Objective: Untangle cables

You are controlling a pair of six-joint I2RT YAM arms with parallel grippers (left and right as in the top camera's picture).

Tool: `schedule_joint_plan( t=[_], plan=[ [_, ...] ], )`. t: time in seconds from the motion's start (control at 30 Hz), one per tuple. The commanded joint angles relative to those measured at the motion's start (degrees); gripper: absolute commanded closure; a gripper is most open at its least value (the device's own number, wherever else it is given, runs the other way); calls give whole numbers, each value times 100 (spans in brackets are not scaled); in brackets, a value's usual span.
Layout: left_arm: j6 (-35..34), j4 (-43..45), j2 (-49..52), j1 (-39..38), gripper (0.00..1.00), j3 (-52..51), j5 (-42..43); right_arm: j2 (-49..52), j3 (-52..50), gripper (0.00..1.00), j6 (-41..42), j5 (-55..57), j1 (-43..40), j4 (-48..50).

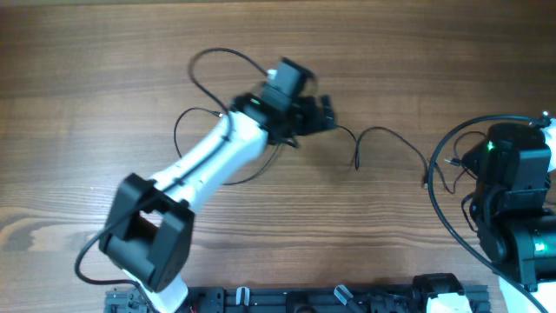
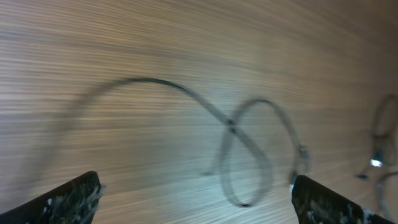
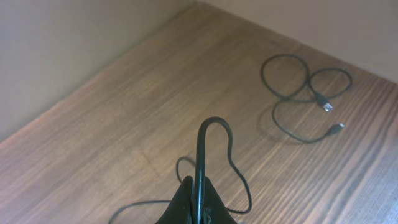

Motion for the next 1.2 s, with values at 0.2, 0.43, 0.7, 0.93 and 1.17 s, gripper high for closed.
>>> schedule_joint_plan(
  t=[0.2,0.43,0.7,0.93,1.17],
  plan=[
    [-1519,1019,960,-918,2,42,-485,-85,-15,96,278,216,-28,-328],
    [-1515,1475,1189,-1152,67,42,-278,-87,-15,96,275,208,-28,-339],
    [-111,212,804,-977,96,203,-284,-85,-15,96,278,208,-28,-372],
    [28,544,-337,-608,96,654,1825,-85,-15,96,313,212,-28,-361],
    [-444,1521,-1390,-557,96,691,2601,-85,-15,96,420,240,-28,-389]
  ],
)
